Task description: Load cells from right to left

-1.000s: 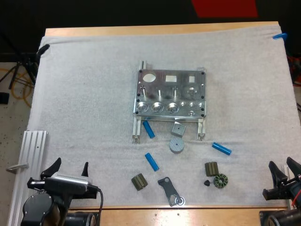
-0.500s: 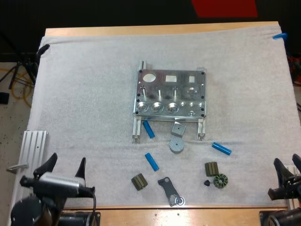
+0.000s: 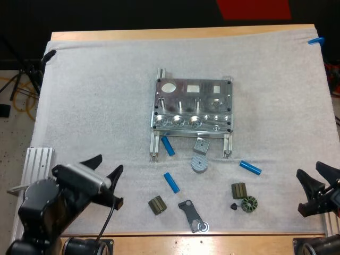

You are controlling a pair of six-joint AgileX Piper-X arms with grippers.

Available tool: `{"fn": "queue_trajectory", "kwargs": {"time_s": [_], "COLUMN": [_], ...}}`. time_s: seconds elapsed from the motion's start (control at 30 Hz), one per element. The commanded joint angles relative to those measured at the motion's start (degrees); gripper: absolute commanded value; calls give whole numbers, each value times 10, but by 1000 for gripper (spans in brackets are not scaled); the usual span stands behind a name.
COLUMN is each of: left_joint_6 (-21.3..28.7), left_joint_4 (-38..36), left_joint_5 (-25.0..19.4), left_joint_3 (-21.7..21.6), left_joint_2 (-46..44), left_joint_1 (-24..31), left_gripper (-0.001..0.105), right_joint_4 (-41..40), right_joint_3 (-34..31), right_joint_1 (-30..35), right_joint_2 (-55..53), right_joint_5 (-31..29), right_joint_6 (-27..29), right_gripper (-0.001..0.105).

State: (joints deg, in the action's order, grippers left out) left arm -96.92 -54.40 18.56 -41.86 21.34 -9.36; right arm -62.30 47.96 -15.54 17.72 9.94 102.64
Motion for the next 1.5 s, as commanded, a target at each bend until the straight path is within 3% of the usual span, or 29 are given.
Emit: {"fn": "queue_trajectory", "kwargs": {"time_s": [0.0,0.23,0.43,0.6,0.87,1.0,1.27,1.47], "left_joint_6": [-10,-49,-158,-224,-270,-293,-347,-371], "left_joint_4": [15,29,67,127,200,228,235,255], "left_joint_5": [-16,-56,-81,-103,-165,-167,-167,-131], "left_joint_3": [-5,-5,-5,-5,-5,-5,-5,-5], "left_joint_2": [9,72,135,203,317,380,490,543], "left_joint_1": [-8,-36,-76,-138,-239,-272,-278,-278], "left_gripper": [60,59,59,59,59,59,59,59], "right_joint_4": [2,1,1,0,0,0,0,0], "right_joint_3": [12,29,28,28,28,28,28,28], "right_joint_1": [4,4,4,4,4,4,4,4], "right_joint_2": [4,17,17,17,17,17,17,17], "right_joint_5": [12,12,10,7,6,6,5,5], "right_joint_6": [-1,-1,-1,-1,-1,-1,-1,5], "right_gripper": [47,47,47,47,47,47,47,47]}}
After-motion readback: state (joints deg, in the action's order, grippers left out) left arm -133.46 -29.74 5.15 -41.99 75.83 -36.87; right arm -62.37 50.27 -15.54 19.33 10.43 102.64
